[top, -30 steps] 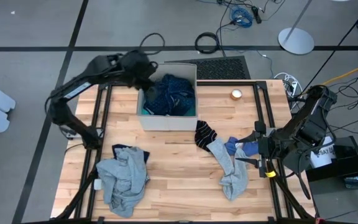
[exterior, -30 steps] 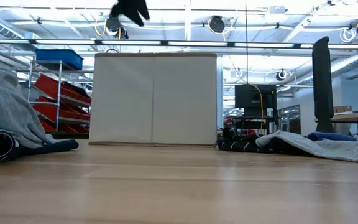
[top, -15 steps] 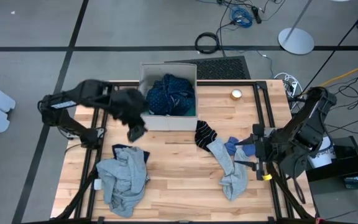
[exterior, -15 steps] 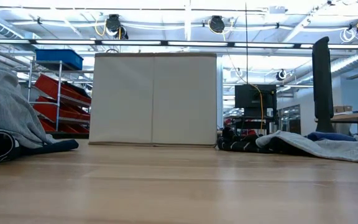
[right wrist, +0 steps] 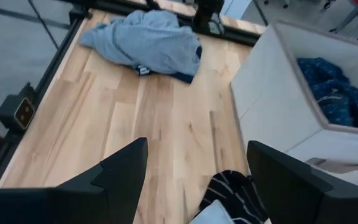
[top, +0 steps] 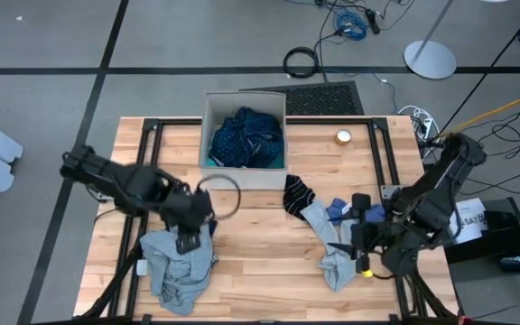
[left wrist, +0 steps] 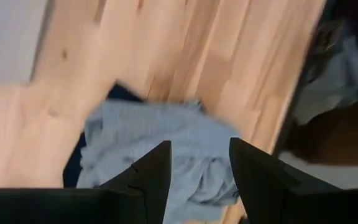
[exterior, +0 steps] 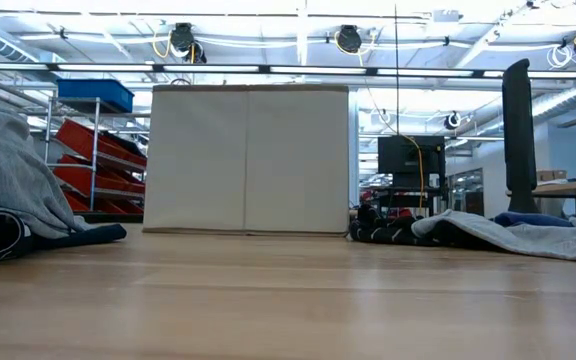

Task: Sort clothes
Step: Put the gray shirt into the white laundry organizer

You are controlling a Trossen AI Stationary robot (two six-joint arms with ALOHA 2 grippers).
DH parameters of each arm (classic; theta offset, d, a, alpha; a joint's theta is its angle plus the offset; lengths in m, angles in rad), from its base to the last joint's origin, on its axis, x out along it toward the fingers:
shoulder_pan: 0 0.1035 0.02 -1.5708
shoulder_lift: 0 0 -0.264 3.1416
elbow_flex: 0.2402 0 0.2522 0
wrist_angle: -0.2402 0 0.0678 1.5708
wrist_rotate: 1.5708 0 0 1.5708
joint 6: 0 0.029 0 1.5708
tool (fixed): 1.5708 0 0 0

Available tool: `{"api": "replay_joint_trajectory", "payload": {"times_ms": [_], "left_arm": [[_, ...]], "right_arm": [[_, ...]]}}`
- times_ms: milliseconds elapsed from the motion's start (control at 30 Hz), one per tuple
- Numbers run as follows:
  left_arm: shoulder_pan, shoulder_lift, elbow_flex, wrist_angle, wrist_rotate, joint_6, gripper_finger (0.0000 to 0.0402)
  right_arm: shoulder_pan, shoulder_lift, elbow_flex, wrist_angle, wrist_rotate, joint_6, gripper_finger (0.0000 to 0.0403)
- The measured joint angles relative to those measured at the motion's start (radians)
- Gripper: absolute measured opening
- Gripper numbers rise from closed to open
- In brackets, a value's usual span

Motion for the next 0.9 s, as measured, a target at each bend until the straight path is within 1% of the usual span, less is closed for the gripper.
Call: {"api": "replay_joint_trajectory", "payload": {"times_ms": [133,233,367,433,633,733,900], "left_arm": [[-0.043,0.000,-0.129,0.018,0.018,-0.056,0.0171],[-0.064,0.001,-0.215,0.058,0.047,-0.105,0.0171],[-0.077,0.000,-0.296,0.136,0.085,-0.121,0.0171],[-0.086,0.001,-0.318,0.159,0.065,-0.070,0.0171],[-0.118,0.000,-0.375,0.158,-0.053,0.119,0.0171],[-0.118,0.000,-0.400,0.170,-0.060,0.243,0.0171],[-0.117,0.008,-0.439,0.222,-0.076,0.357,0.0171]], "right_arm": [[-0.004,0.033,0.000,0.003,-0.040,0.037,0.0263],[-0.004,0.055,0.000,0.010,-0.047,0.055,0.0263],[-0.004,0.077,0.000,0.022,-0.074,0.078,0.0263],[-0.004,0.087,0.000,0.027,-0.098,0.088,0.0263],[-0.004,0.100,0.000,0.029,-0.099,0.095,0.0263],[-0.004,0.100,0.000,0.029,-0.099,0.100,0.0263],[-0.004,0.100,0.000,0.029,-0.099,0.100,0.0263]]}}
